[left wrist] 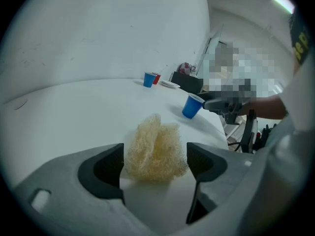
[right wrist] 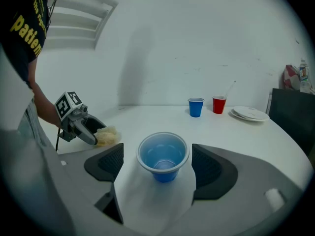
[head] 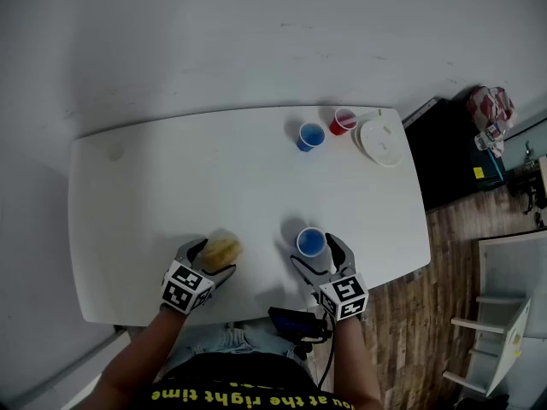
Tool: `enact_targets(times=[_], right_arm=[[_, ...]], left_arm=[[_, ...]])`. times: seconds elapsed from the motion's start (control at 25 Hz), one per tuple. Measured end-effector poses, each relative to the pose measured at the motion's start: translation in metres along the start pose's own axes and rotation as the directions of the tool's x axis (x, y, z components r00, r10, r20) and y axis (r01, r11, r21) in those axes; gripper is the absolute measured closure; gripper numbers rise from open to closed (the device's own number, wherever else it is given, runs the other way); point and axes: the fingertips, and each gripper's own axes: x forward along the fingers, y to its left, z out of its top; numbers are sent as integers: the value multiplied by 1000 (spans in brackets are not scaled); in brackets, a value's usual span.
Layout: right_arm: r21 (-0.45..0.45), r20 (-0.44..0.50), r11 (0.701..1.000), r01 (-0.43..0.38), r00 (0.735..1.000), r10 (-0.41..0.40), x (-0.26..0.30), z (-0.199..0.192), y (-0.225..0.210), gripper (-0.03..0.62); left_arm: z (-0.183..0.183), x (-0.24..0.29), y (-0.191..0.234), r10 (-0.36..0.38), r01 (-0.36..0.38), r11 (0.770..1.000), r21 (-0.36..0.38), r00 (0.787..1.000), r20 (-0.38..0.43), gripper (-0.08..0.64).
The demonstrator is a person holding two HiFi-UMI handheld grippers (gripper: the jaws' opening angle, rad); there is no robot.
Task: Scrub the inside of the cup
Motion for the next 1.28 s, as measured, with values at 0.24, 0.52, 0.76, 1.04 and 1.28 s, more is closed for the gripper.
enact_targets(times=[0.24, 0.52, 0.76, 1.04, 1.28], right_arm=[[-54, -63, 998, -13, 998, 10, 9, -16, 1, 160], [-55, -97, 998, -20, 995, 14, 15, -28, -1, 160], [-39, -98, 999, -19, 995, 15, 18, -28, -7, 160], [-41, -101, 999, -31, 994, 26, 24, -29, -7, 160], [-47, -102, 998, -37, 994, 32, 26, -32, -8, 160]], left_arm=[[0, 3, -3, -4, 4, 999, 37, 1000, -4, 156], [9, 8, -7, -2, 2, 990, 141, 1000, -4, 156], [13, 13, -5, 27, -25, 976, 216, 1000, -7, 211], [21, 12, -6, 23, -27, 970, 242, 1000, 19, 347], [22, 12, -7, 24, -26, 969, 245, 1000, 11, 421]])
